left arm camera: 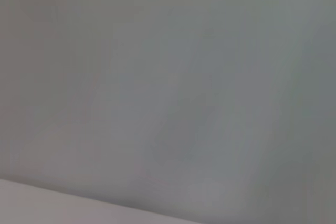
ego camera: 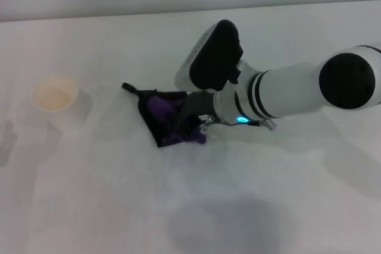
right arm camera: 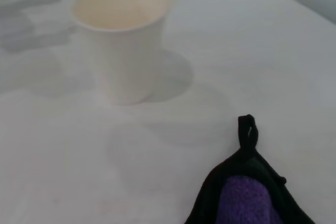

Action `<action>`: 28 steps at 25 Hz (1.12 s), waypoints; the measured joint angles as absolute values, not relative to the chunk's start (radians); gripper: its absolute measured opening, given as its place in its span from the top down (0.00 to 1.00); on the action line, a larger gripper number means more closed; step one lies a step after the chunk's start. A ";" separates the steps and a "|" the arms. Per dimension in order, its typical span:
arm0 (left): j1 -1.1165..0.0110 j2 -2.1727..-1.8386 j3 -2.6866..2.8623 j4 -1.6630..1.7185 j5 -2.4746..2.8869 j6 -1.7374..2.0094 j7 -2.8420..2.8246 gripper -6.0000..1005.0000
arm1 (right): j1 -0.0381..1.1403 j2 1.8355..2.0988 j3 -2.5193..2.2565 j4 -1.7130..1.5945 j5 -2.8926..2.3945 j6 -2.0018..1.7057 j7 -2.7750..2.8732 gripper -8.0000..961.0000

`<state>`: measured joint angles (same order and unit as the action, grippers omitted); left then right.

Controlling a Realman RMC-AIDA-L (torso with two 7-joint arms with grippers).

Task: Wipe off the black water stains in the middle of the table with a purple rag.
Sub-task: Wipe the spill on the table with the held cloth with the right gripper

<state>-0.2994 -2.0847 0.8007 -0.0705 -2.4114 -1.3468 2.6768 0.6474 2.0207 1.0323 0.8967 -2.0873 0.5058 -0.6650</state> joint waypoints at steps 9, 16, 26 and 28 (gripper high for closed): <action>-0.300 -2.084 0.796 -0.069 -2.411 -1.348 2.677 0.12 | 0.663 2.028 1.010 0.965 -2.064 0.684 -0.690 0.90; -0.302 -2.084 0.790 -0.058 -2.411 -1.350 2.678 0.12 | 0.656 2.025 1.026 0.972 -2.016 0.704 -0.773 0.90; -0.302 -2.085 0.790 -0.056 -2.412 -1.350 2.678 0.12 | 0.633 2.008 1.245 0.813 -2.024 0.638 -0.774 0.89; -0.302 -2.085 0.790 -0.056 -2.412 -1.350 2.678 0.12 | 0.615 2.001 1.314 0.800 -2.031 0.665 -0.776 0.89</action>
<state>-0.3022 -2.0846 0.7900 -0.0558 -2.4124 -1.3503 2.6776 0.6148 2.0007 1.3140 0.8001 -2.0307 0.6646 -0.7760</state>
